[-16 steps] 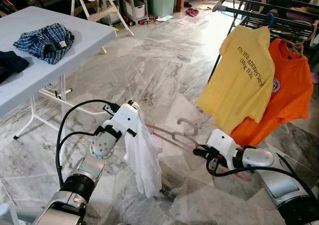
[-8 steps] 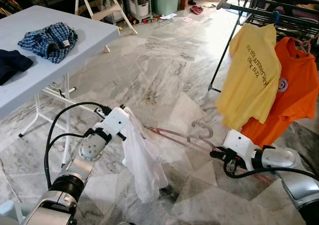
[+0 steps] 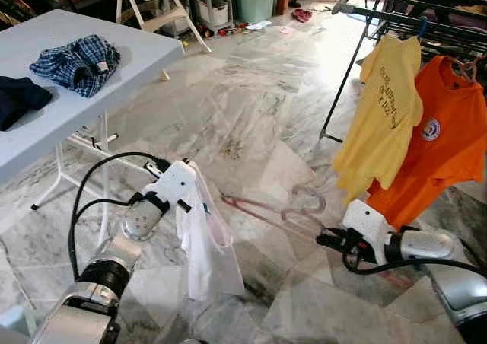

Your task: Hang hanger

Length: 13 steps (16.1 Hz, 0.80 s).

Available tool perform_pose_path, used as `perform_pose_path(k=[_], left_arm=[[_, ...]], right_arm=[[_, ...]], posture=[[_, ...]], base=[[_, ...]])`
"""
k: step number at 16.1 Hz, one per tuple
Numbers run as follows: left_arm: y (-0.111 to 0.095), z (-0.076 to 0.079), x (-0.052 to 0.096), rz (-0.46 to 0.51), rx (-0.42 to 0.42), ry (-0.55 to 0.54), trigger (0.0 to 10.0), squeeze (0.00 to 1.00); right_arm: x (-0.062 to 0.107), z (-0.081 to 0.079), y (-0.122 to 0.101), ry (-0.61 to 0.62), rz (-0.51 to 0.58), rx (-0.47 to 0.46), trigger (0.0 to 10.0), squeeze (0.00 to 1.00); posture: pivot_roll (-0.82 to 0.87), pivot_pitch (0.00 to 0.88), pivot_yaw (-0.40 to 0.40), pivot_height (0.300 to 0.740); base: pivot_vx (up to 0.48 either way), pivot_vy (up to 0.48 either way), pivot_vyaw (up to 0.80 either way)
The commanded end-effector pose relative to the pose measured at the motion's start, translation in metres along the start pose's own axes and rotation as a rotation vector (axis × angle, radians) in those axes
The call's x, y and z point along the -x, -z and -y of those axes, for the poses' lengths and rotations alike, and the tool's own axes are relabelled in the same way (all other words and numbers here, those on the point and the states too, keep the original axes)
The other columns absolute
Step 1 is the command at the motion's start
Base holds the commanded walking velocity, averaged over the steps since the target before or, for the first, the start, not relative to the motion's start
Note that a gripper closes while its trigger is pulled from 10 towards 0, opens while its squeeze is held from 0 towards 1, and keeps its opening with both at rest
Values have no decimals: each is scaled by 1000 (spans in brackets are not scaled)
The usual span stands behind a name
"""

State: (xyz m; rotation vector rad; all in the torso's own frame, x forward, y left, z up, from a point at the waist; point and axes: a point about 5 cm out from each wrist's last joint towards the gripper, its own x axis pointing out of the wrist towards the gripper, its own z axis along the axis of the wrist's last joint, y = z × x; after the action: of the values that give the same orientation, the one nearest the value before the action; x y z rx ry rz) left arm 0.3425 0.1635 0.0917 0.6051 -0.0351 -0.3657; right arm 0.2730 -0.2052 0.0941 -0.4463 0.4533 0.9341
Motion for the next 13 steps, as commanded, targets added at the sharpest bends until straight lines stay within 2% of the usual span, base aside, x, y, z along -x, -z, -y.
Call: perform_pose_path(k=[1,2,3,5,8,13], left_arm=[[-1,-6,-2,-8,35,-23,10000,0],[-1,-4,-3,-12,84,-23,10000,0],[0,-3,-3,-13,108,-28,10000,0],[0,-2,-4,-15,153,-35,10000,0],[1,-5,-4,-25,211,-56,10000,0],[1,-6,-5,-26,219,-56,10000,0]], right_arm=[[-1,0,-4,34,56,-39,10000,0],[-7,-6,-7,24,82,-63,10000,0],[-16,-17,-8,8,87,-80,10000,0],[-29,-29,-13,19,131,-95,10000,0],[-39,-41,-15,21,146,-105,10000,0],[-49,-50,-16,23,138,-103,10000,0]], posture=[[-114,65,76,740],[-114,62,76,740],[-114,58,76,740],[-113,53,72,740],[-114,47,69,740],[-112,43,71,740]], base=[[0,0,0],[0,0,0],[0,0,-556],[0,0,-800],[0,414,-783],[0,480,-689]])
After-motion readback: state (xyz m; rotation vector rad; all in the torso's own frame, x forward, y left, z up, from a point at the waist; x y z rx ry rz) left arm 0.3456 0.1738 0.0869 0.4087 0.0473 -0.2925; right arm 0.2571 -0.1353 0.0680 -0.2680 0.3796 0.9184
